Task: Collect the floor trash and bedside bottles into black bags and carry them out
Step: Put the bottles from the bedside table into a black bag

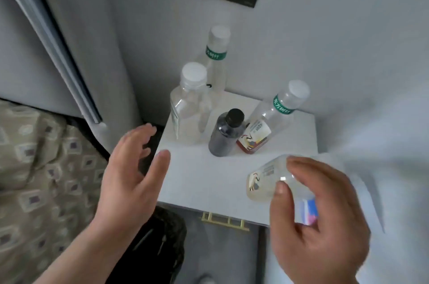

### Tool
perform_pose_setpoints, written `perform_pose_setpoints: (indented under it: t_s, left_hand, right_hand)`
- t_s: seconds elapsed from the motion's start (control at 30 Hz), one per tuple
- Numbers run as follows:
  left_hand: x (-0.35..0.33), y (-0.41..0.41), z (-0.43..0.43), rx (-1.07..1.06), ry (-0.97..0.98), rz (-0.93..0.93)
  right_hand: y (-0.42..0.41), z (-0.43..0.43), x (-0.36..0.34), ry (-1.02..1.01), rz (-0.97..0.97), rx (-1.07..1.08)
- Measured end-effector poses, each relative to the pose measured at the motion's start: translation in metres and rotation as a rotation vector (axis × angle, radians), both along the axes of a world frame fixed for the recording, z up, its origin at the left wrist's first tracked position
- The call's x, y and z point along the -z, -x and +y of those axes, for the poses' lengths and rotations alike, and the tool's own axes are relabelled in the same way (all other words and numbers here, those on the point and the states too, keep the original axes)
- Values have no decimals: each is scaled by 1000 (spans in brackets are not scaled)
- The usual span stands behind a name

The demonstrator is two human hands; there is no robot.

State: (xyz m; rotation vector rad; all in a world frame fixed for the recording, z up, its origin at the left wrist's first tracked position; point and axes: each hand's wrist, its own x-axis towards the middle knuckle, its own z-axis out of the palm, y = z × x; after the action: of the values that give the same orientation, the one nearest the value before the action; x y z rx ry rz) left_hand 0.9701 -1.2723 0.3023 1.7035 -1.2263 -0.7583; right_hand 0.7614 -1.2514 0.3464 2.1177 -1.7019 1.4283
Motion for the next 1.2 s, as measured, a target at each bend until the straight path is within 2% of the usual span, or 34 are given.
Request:
perform_pose_setpoints:
  t_s: [0.1,0.17,0.27,0.33,0.47,0.57,0.87,1.03,1.2]
  left_hand:
    - [-28,23,-37,-51,63,-5]
    - [-44,31,-58,-75,108,-1]
    - [-56,37,-81,-64,108,8]
    - [-60,40,-94,-46,61,-51]
    - [-58,43,-106,-16,8,-198]
    - [-53,41,-109,10,12,-176]
    - [-69,22,-94,-48,107,-156]
    - [-89,-14,-56,-82,226,-55]
    - [-98,-63,-4,-117,273,91]
  right_hand:
    - [36,-3,-9,122,73,132]
    - [52,-6,-9,93,48,179]
    - [59,-9,-11,-196,-143,225]
    - [62,-10,-9,-385,-266,250]
    - [63,-9,0,-515,-296,243]
    - [63,-8,5,-529,-288,277]
    - [58,-5,-11,-534,-459,276]
    - [39,-1,-44,-448,-578,179]
    - [3,0,-61,-420,-686,-77]
